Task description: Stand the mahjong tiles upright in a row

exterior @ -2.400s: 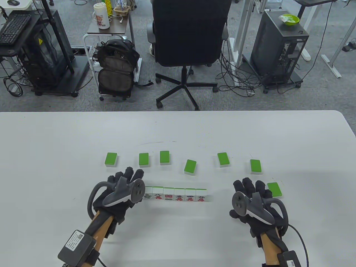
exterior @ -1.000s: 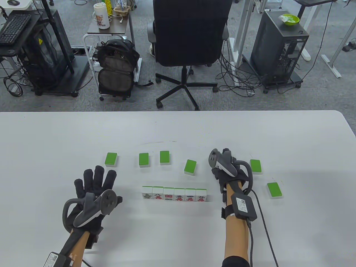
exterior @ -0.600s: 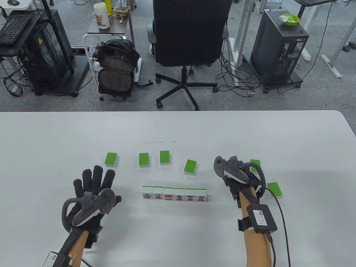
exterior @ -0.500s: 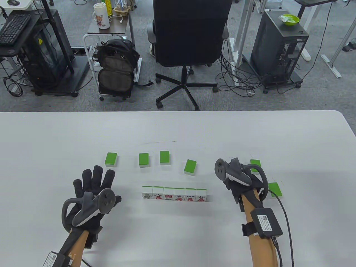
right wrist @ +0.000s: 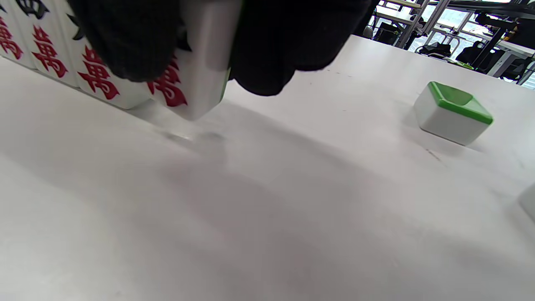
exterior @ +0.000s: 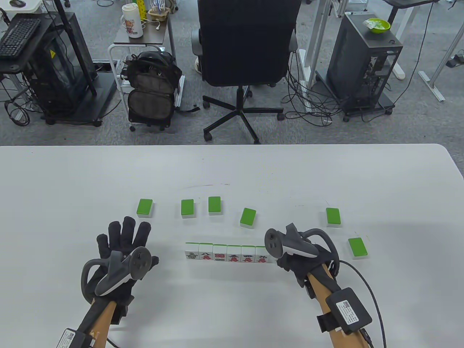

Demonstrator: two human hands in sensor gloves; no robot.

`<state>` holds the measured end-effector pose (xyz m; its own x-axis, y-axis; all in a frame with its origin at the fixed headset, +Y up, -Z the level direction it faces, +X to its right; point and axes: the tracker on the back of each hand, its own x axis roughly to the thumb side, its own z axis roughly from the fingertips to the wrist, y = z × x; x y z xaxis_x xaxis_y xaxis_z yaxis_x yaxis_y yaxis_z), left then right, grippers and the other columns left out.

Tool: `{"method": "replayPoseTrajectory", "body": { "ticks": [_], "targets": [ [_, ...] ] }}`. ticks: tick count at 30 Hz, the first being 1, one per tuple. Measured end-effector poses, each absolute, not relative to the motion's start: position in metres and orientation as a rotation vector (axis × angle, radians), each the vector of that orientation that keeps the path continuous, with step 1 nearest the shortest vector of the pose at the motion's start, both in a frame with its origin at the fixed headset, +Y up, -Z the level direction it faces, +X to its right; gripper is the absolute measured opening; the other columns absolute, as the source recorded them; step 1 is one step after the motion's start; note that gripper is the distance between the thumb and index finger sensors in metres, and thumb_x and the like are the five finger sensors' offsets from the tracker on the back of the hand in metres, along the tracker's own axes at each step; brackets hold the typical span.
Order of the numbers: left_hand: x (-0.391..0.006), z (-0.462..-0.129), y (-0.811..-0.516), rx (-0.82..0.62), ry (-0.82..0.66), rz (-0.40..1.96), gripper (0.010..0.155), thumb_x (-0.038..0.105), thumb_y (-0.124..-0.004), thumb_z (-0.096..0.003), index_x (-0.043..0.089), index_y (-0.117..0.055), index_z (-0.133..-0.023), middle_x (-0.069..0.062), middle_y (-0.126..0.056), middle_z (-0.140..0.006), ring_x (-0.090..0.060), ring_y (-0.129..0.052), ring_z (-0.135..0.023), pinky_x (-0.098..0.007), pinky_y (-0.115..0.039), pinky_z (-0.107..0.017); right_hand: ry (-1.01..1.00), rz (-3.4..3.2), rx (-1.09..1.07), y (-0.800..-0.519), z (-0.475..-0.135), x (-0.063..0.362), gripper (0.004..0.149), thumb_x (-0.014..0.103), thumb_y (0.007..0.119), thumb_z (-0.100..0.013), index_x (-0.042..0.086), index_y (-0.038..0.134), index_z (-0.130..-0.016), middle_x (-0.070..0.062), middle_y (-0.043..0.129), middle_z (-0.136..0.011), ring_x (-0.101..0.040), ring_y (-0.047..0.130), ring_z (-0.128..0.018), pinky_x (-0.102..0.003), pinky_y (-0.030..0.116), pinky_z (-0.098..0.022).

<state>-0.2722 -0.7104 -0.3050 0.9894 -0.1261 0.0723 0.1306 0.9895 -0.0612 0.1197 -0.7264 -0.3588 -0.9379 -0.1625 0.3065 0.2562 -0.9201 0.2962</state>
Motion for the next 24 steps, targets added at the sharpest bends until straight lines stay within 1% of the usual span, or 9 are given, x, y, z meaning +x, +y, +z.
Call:
{"method": "replayPoseTrajectory", "body": {
  "ticks": [10, 16, 21, 24],
  "targets": [
    [-0.2717, -0.3048, -0.7108, -0.072, -0.067, -0.128, 0.093, 0.066, -0.064, -0.0592, 0.029, -0.004, -0.120, -0.015, -0.006, -0.130, -0.054, -0.017, -0.119, -0.072, -0.020, -0.083, -0.526, -2.870, -0.412, -0.7339, -0.3643, 0.1101, 0.073, 0.044, 0.080, -0.046, 0.033, 0.036, -0.104, 0.010, 0.071, -0.105, -0.018, 0.088, -0.083, -0.037, 0.076, -0.071],
    [-0.2718, -0.3048, -0.7108, -0.070, -0.066, -0.126, 0.093, 0.066, -0.064, -0.0593, 0.029, -0.004, -0.120, -0.015, -0.006, -0.130, -0.054, -0.017, -0.119, -0.072, -0.021, -0.083, -0.528, -2.869, -0.415, -0.7325, -0.3625, 0.1091, 0.074, 0.043, 0.080, -0.045, 0.033, 0.036, -0.104, 0.009, 0.070, -0.105, -0.018, 0.088, -0.083, -0.037, 0.076, -0.071],
    [-0.2719, -0.3049, -0.7109, -0.070, -0.066, -0.126, 0.093, 0.065, -0.064, -0.0594, 0.029, -0.004, -0.120, -0.015, -0.006, -0.130, -0.054, -0.017, -0.118, -0.072, -0.021, -0.083, -0.487, -2.890, -0.420, -0.7339, -0.3611, 0.1106, 0.074, 0.043, 0.080, -0.046, 0.033, 0.036, -0.104, 0.010, 0.070, -0.105, -0.018, 0.088, -0.083, -0.036, 0.076, -0.071],
    [-0.2719, -0.3049, -0.7109, -0.070, -0.066, -0.126, 0.093, 0.065, -0.064, -0.0593, 0.029, -0.004, -0.120, -0.015, -0.006, -0.130, -0.055, -0.017, -0.118, -0.072, -0.021, -0.083, -0.484, -2.895, -0.434, -0.7333, -0.3585, 0.1124, 0.076, 0.044, 0.079, -0.046, 0.032, 0.032, -0.105, 0.008, 0.067, -0.107, -0.020, 0.087, -0.085, -0.037, 0.075, -0.072]
  ]
}}
